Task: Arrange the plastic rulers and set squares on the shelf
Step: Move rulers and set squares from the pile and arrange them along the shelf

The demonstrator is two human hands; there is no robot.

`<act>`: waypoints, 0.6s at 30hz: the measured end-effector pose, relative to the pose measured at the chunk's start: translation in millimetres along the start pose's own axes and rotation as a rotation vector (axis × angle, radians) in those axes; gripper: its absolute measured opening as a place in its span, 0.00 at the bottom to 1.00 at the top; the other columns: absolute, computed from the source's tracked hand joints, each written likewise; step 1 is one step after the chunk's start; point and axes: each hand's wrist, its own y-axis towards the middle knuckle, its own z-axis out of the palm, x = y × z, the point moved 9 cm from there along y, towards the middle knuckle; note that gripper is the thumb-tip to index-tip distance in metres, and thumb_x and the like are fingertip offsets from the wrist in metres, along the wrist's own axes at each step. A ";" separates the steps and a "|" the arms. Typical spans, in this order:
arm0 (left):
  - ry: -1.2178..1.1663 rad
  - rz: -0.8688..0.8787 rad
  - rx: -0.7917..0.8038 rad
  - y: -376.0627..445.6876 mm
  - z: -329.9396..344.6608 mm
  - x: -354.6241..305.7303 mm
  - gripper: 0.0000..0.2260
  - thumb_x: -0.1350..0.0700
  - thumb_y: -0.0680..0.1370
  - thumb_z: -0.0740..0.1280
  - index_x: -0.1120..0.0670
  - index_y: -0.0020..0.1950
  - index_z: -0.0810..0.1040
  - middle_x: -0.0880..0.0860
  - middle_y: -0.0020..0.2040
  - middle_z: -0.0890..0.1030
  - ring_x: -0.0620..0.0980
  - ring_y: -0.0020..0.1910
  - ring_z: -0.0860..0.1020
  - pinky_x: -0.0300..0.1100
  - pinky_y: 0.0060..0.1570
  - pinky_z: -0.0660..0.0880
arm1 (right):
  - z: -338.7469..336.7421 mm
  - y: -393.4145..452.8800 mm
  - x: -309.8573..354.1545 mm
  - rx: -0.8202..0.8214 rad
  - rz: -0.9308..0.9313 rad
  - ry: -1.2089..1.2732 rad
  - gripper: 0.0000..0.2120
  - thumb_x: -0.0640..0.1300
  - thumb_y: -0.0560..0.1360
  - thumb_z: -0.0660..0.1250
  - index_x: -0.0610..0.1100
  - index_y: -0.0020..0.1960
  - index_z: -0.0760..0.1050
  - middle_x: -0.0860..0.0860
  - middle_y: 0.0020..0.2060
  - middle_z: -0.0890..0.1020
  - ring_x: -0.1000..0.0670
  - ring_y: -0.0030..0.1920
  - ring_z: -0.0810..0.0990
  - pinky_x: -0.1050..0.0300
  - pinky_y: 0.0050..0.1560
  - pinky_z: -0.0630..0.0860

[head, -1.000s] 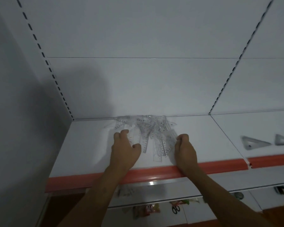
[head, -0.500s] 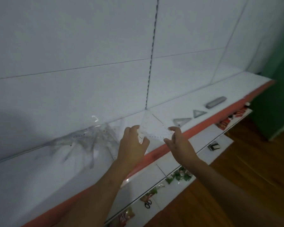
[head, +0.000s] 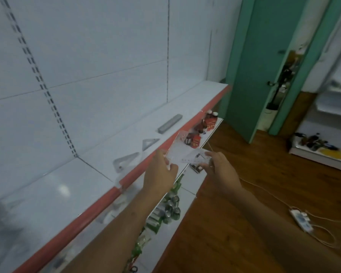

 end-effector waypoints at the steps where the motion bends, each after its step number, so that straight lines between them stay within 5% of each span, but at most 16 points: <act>1: -0.007 0.018 0.010 6.4 14.8 -11.3 0.17 0.55 0.77 0.68 0.52 0.64 0.68 0.49 0.51 0.74 0.46 0.47 0.74 0.28 0.33 0.65 | -9.2 6.1 -12.1 -0.010 -0.009 -0.028 0.22 0.57 0.77 0.60 0.50 0.68 0.68 0.53 0.60 0.74 0.55 0.50 0.75 0.56 0.49 0.79; 7: 0.016 0.103 0.095 46.0 92.7 -56.8 0.16 0.53 0.75 0.71 0.53 0.60 0.74 0.50 0.53 0.74 0.45 0.50 0.73 0.28 0.39 0.68 | -42.3 41.0 -72.8 -0.015 0.009 -0.093 0.21 0.55 0.77 0.62 0.50 0.68 0.69 0.53 0.59 0.75 0.54 0.53 0.75 0.58 0.52 0.77; 14: 0.043 0.145 0.126 112.2 147.6 -64.3 0.10 0.54 0.77 0.69 0.54 0.56 0.76 0.50 0.50 0.76 0.42 0.42 0.74 0.26 0.37 0.70 | -35.4 96.3 -119.4 -0.020 0.018 -0.097 0.20 0.55 0.78 0.61 0.50 0.68 0.70 0.53 0.56 0.76 0.56 0.51 0.74 0.61 0.49 0.75; 18: 0.009 0.121 0.156 158.2 169.9 -62.5 0.09 0.54 0.77 0.68 0.56 0.55 0.77 0.49 0.48 0.77 0.46 0.47 0.78 0.37 0.49 0.78 | -27.6 138.4 -137.0 0.004 0.028 -0.156 0.22 0.56 0.77 0.60 0.49 0.69 0.69 0.53 0.56 0.76 0.55 0.51 0.74 0.63 0.48 0.75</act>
